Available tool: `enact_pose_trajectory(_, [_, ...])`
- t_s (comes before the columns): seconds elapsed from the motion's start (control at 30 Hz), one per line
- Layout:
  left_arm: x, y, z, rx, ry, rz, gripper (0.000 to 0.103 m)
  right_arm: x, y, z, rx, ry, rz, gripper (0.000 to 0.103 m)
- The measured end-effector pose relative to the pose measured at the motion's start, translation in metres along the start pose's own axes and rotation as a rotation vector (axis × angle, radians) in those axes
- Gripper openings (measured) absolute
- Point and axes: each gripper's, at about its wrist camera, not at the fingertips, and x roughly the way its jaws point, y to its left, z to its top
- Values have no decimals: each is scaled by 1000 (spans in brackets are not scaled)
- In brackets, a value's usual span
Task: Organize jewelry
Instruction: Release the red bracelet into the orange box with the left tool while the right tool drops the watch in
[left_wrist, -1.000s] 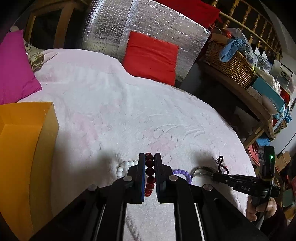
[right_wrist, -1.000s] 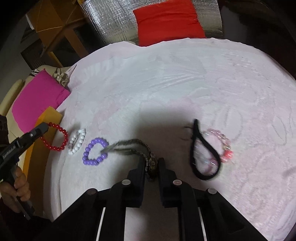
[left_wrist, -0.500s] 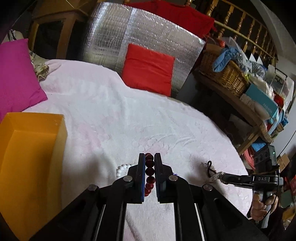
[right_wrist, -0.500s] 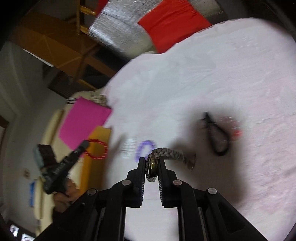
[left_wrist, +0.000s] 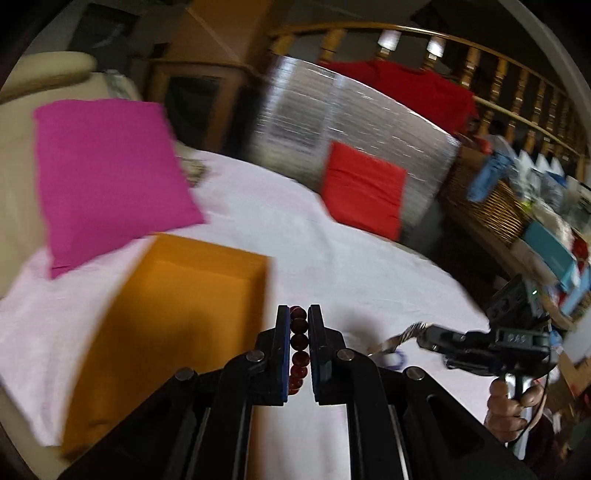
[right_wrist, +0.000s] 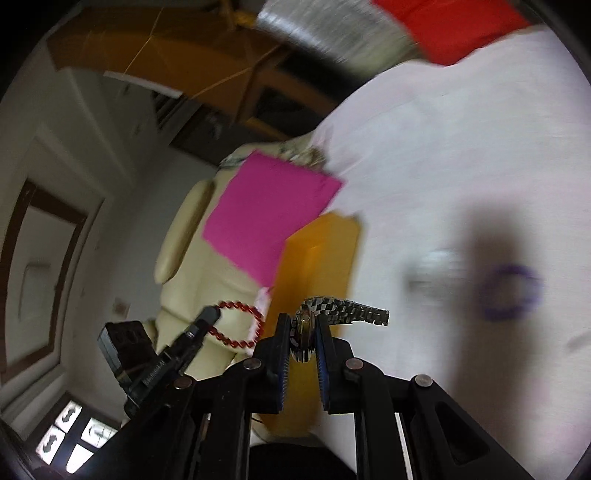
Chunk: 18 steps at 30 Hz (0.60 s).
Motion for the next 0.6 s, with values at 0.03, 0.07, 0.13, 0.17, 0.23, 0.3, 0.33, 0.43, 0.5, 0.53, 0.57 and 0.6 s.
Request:
enact_pose_trajectory(0.03, [-7, 12, 1, -10, -9, 22, 9, 23, 14, 1, -17, 26, 12, 14])
enact_pose_trajectory(0.07, [-13, 20, 0, -14, -13, 45, 9, 33, 22, -4, -28, 46, 19, 14])
enact_pose_trajectory(0.13, [-18, 40, -4, -20, -7, 102, 9, 67, 39, -5, -44, 89, 24, 14])
enact_pose_trajectory(0.17, [-18, 48, -7, -27, 1, 115, 9, 84, 47, -6, -51, 107, 22, 14])
enact_pose_trajectory(0.23, [-13, 64, -17, -41, 40, 148, 9, 114, 59, -7, -66, 132, 0, 14])
enact_pose_trajectory(0.3, [-5, 72, -26, -28, 77, 202, 9, 132, 64, -10, -89, 150, -42, 14])
enact_pose_trajectory(0.33, [2, 76, -32, -17, 99, 239, 9, 144, 65, -13, -97, 163, -77, 14])
enact_pose_trajectory(0.43, [13, 82, -44, -4, 140, 313, 9, 158, 59, -17, -107, 159, -179, 19])
enact_pose_trajectory(0.5, [16, 82, -47, 26, 151, 345, 11, 162, 54, -15, -94, 160, -193, 19])
enact_pose_trajectory(0.53, [18, 78, -49, 52, 156, 368, 20, 161, 51, -15, -84, 157, -198, 19])
enact_pose_trajectory(0.57, [19, 74, -49, 69, 157, 385, 37, 163, 50, -11, -82, 152, -206, 24])
enact_pose_trajectory(0.6, [19, 69, -48, 84, 150, 398, 45, 160, 49, -8, -84, 145, -209, 28])
